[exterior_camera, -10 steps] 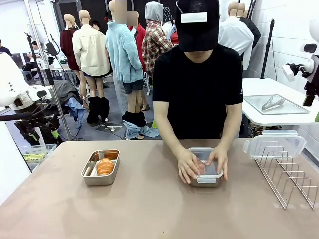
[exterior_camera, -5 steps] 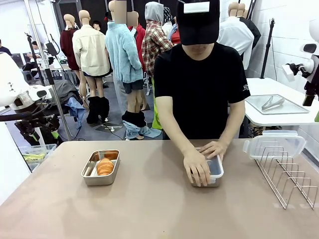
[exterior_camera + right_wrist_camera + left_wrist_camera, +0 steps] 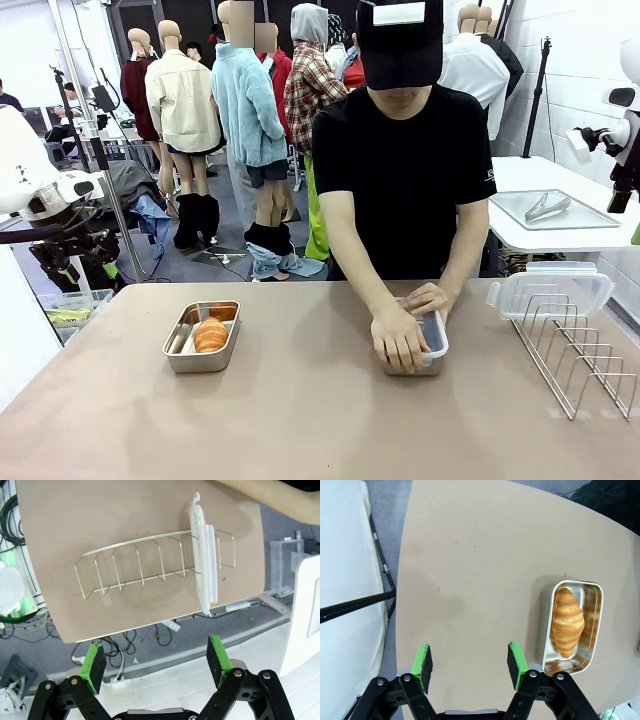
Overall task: Place the bread in airtight containers.
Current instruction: Pick up one Airtight Container lid and hand it to the human.
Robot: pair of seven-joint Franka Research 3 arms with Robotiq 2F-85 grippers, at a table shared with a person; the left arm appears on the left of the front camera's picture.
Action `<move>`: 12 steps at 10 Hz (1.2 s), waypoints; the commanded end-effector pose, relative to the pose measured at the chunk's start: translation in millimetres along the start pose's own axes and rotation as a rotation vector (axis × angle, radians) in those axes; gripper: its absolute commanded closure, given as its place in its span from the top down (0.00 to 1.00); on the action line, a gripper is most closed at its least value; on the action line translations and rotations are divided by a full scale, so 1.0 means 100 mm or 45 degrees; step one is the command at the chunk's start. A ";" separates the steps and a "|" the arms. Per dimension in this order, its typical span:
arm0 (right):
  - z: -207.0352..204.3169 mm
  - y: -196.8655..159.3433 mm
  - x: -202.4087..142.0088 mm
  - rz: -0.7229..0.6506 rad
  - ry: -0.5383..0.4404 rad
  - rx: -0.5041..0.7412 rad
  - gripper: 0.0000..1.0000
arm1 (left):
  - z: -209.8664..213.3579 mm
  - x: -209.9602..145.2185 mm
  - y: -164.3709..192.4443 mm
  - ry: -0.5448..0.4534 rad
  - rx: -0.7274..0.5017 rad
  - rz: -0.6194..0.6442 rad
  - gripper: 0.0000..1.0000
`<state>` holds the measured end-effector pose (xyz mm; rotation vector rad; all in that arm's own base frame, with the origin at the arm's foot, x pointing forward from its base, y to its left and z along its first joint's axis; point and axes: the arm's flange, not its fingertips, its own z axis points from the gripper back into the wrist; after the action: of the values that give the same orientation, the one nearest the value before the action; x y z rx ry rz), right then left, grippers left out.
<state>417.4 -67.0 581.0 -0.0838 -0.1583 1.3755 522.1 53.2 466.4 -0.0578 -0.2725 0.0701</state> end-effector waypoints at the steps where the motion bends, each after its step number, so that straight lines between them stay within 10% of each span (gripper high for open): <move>1: 0.02 0.01 0.00 -0.022 0.013 0.012 1.00 | 0.02 0.00 0.01 -0.002 0.015 -0.012 0.78; 12: 0.02 0.01 0.00 -0.022 0.013 0.012 1.00 | 0.02 0.00 0.01 -0.002 0.015 -0.012 0.78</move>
<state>417.4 -67.0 581.0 -0.0838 -0.1583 1.3754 522.1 53.2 466.4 -0.0578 -0.2725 0.0701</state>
